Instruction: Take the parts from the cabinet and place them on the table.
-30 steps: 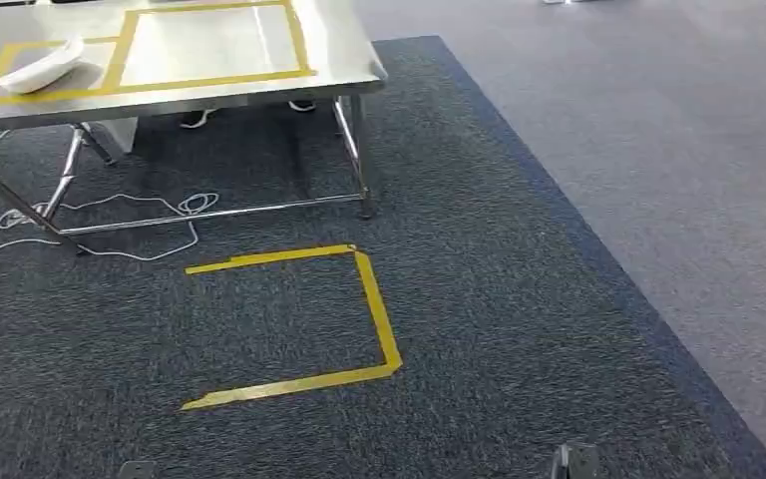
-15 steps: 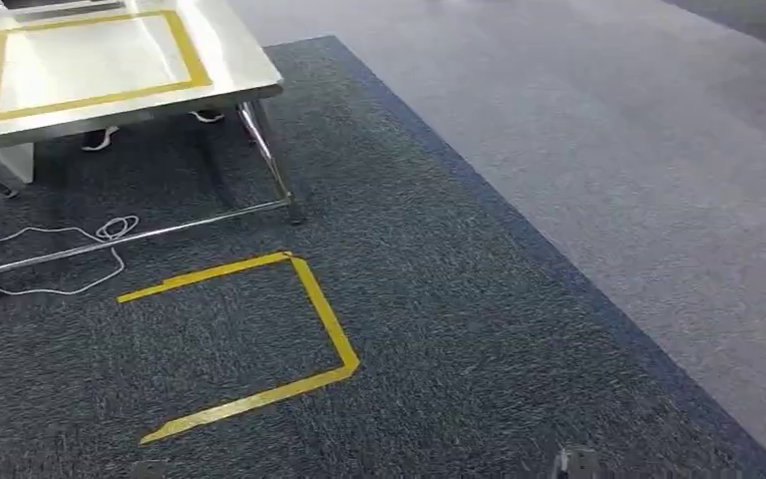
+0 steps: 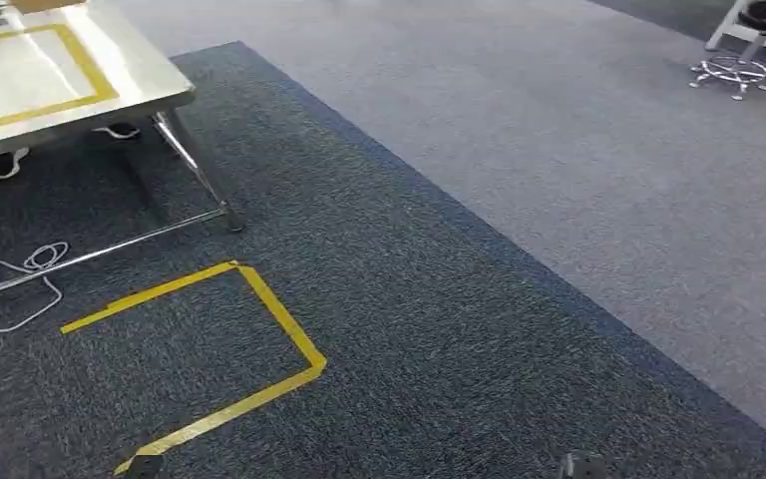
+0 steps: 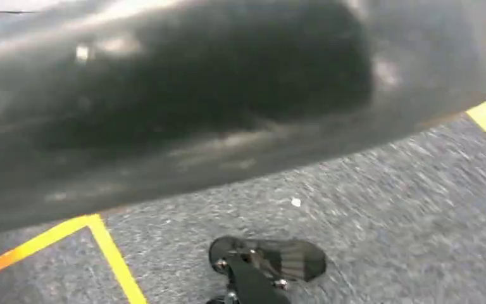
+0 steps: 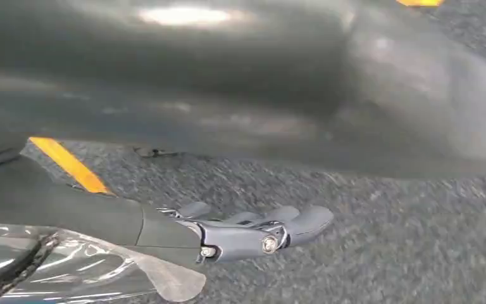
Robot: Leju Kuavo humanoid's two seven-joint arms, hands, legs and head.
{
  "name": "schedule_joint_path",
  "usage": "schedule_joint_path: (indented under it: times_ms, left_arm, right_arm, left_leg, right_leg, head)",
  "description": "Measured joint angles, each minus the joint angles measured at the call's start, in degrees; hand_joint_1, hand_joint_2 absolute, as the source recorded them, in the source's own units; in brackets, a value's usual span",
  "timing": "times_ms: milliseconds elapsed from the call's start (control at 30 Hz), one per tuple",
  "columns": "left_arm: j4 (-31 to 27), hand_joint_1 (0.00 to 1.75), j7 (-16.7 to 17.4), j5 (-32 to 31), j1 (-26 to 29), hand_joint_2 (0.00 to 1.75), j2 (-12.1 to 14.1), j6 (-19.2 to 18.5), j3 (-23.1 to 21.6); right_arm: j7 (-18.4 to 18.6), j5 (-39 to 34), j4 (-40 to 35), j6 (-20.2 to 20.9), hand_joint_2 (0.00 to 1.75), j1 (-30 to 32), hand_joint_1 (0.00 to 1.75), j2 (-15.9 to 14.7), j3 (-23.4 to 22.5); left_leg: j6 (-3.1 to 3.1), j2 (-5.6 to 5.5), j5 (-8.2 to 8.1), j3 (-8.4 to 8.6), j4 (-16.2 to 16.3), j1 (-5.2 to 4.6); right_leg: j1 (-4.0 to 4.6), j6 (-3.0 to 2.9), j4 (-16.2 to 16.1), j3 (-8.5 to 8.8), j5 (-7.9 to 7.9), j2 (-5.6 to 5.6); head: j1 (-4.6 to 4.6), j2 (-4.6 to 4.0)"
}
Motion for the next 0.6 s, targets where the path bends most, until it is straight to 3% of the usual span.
schedule_joint_path:
  times_ms: [67, 100, 133, 167, 233, 267, 300, 333, 367, 400, 433, 467, 567, 600]
  left_arm:
    - [0.0, 0.00, -0.9, -0.1, -0.2, 0.00, -0.2, 0.0, 0.0]
    - [0.0, 0.00, -1.4, -0.1, -0.2, 0.00, -0.2, 0.0, 0.0]
    - [0.0, 0.00, -1.8, -0.1, -0.3, 0.00, -0.2, -0.1, 0.0]
    - [0.0, 0.00, -2.6, 0.1, -0.2, 0.00, -0.2, -0.4, 0.0]
    - [0.0, 0.00, -5.3, 1.1, 0.2, 0.00, -0.3, -1.4, 0.2]
    - [0.0, 0.00, -7.1, 1.8, 0.2, 0.00, -0.4, -1.9, 0.4]
    - [0.0, 0.00, -8.3, 2.6, 0.2, 0.00, -0.4, -3.1, 0.8]
    - [0.0, 0.00, -9.3, 3.4, 0.2, 0.00, -0.4, -4.4, 1.2]
    - [0.0, 0.00, -10.2, 4.3, 0.1, 0.00, -0.4, -5.7, 1.8]
    - [0.0, 0.00, -10.9, 5.0, 0.1, 0.00, -0.4, -6.8, 2.2]
    - [0.0, 0.00, -11.7, 5.8, 0.1, 0.00, -0.3, -7.8, 2.9]
    - [0.0, 0.00, -12.2, 6.2, 0.1, 0.00, -0.4, -8.6, 3.3]
    - [0.0, 0.00, -12.6, 6.8, 0.0, 0.00, -0.4, -9.2, 4.4]
    - [0.0, 0.00, -12.7, 6.8, -0.1, 0.00, -0.7, -9.3, 4.4]
  right_arm:
    - [0.0, -0.1, 0.0, 0.0, 0.00, 0.5, 0.00, 0.0, -0.1]
    - [0.0, -0.2, 0.0, 0.0, 0.00, 0.6, 0.00, 0.0, -0.2]
    - [0.0, -0.3, 0.0, 0.0, 0.00, 0.6, 0.00, 0.1, -0.2]
    - [0.0, -0.4, 0.0, 0.0, 0.00, 0.5, 0.00, 0.1, -0.3]
    - [0.0, -0.8, 0.0, -0.3, 0.00, 0.4, 0.00, 0.2, -0.6]
    - [0.0, -0.9, 0.0, -0.5, 0.00, 0.5, 0.00, 0.3, -0.8]
    - [0.0, -1.0, 0.0, -0.7, 0.00, 0.6, 0.00, 0.3, -1.0]
    - [0.0, -1.0, 0.1, -0.8, 0.00, 0.8, 0.00, 0.3, -1.1]
    - [0.0, -1.1, 0.1, -0.8, 0.00, 0.8, 0.00, 0.3, -1.1]
    - [-0.1, -1.2, 0.1, -0.8, 0.00, 0.7, 0.00, 0.4, -1.2]
    - [-0.2, -1.2, 0.1, -0.8, 0.00, 0.7, 0.00, 0.6, -1.2]
    - [-0.3, -1.3, 0.1, -0.8, 0.00, 0.5, 0.00, 0.7, -1.4]
    - [-0.4, -1.4, 0.1, -0.7, 0.00, 0.9, 0.00, 0.7, -1.6]
    - [-0.4, -1.4, 0.2, -0.8, 0.00, 1.1, 0.00, 0.7, -1.7]
  left_leg:
    - [-0.50, 1.09, 0.05, 0.40, -0.2, 0.21]
    - [-0.98, 0.82, -0.40, 0.34, 0.1, 0.37]
    - [-1.35, -2.04, -1.93, 0.00, 1.5, 0.51]
    - [-1.44, -4.04, -4.52, -1.37, 5.0, 0.57]
    - [-1.49, -5.43, -9.10, -5.43, 14.8, 0.56]
    - [-1.41, -5.52, -9.75, -6.74, 17.7, 0.55]
    - [-1.26, -5.57, -8.97, -6.75, 17.7, 0.55]
    - [-1.06, -5.63, -6.93, -5.67, 15.3, 0.53]
    - [-0.77, -6.00, -4.06, -3.62, 10.7, 0.51]
    - [-0.40, -7.26, -1.09, -1.06, 5.0, 0.50]
    - [0.04, -10.36, -0.58, 0.57, 1.4, 0.62]
    - [0.03, -10.98, -0.74, 0.74, 0.2, 0.70]
    - [0.33, -9.58, -0.66, 0.52, 0.3, 0.18]
    - [0.83, -8.61, -0.09, 0.72, -0.8, 0.80]
  right_leg:
    - [0.24, -0.59, 0.0, -0.76, 0.14, 1.05]
    - [-0.17, -1.14, -0.4, 0.19, 0.54, 1.69]
    - [-0.26, -1.42, -0.4, -0.09, 0.72, 2.09]
    - [-0.26, -1.79, -0.3, -0.23, 0.96, 2.72]
    - [-0.10, -2.09, -0.3, -0.57, 1.15, 4.23]
    - [0.05, -2.13, -0.3, -0.64, 1.20, 5.03]
    - [0.15, -2.12, -0.2, -0.65, 1.22, 5.75]
    - [0.20, -2.11, -0.1, -0.64, 1.23, 6.54]
    - [0.23, -2.09, 0.0, -0.62, 1.23, 7.42]
    - [0.27, -2.06, 0.2, -0.57, 1.24, 8.29]
    - [0.06, -1.96, 0.2, -0.72, 1.29, 8.81]
    - [0.32, -1.54, 0.5, -1.17, 1.41, 9.69]
    - [-0.38, -0.26, 0.2, -2.01, 2.07, 11.35]
    - [-0.18, 0.21, 0.3, -2.62, 2.01, 12.01]
  head:
    - [0.13, 0.00]
    - [0.13, 0.00]
    - [-0.22, 0.00]
    - [-0.31, 0.00]
    - [-0.26, 0.00]
    - [-0.26, 0.00]
    - [-0.22, 0.00]
    - [-0.26, 0.00]
    - [-0.24, 0.00]
    - [-0.26, 0.00]
    - [-0.14, 0.00]
    - [-0.13, 0.00]
    - [-0.18, 0.00]
    - [-0.18, 0.00]
